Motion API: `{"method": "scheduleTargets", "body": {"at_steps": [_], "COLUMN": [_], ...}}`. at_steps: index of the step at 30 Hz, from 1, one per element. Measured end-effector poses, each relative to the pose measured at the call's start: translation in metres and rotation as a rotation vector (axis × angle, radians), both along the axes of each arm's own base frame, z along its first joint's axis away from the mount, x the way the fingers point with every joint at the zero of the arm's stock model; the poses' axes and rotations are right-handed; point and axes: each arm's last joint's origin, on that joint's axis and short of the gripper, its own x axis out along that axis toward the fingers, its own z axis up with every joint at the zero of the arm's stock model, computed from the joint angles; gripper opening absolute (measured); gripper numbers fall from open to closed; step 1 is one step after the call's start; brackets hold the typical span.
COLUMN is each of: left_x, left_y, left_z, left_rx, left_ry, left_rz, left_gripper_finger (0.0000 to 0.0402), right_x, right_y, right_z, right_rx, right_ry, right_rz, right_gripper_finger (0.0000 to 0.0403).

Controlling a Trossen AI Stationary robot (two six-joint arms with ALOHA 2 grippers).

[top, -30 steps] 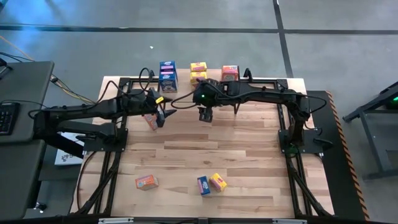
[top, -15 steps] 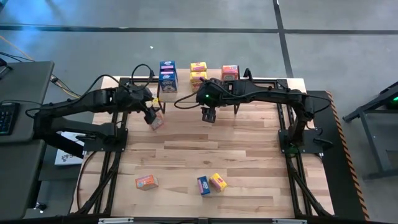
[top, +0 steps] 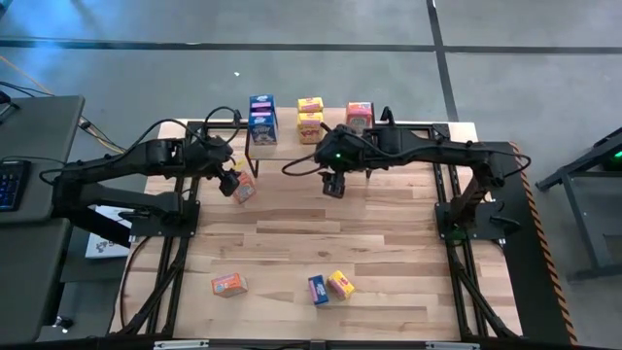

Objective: Stack cereal on shelf
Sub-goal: Put the top orange cereal box on the shelf

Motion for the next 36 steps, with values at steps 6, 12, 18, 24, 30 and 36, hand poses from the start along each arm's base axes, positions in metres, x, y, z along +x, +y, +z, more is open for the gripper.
{"method": "scheduleTargets", "body": {"at_steps": [6, 12, 18, 24, 30, 36], "left_x": [-0.002, 0.002, 0.010, 0.013, 0.018, 0.018], "left_y": [0.000, 0.001, 0.002, 0.003, 0.004, 0.003], "left_z": [-0.004, -0.007, -0.014, -0.023, -0.028, -0.042], "left_rx": [-0.026, -0.042, -0.055, -0.093, -0.102, -0.131], "left_ry": [0.043, 0.065, 0.113, 0.214, 0.253, 0.286], "left_rz": [0.026, 0.045, 0.044, 0.064, 0.065, 0.055], "left_gripper_finger": [0.0280, 0.0280, 0.0280, 0.0280, 0.0280, 0.0280], "right_x": [-0.002, -0.002, -0.002, -0.002, -0.002, -0.002], "right_y": [0.010, 0.018, 0.022, 0.022, 0.022, 0.022], "right_z": [0.000, 0.000, 0.000, 0.000, -0.001, -0.001], "right_rx": [-0.027, -0.020, -0.010, -0.009, -0.009, -0.009], "right_ry": [0.017, 0.019, 0.016, 0.018, 0.019, 0.022], "right_rz": [-0.007, 0.009, 0.009, 0.010, 0.010, 0.010], "right_gripper_finger": [0.0256, 0.0256, 0.0256, 0.0256, 0.0256, 0.0256]}}
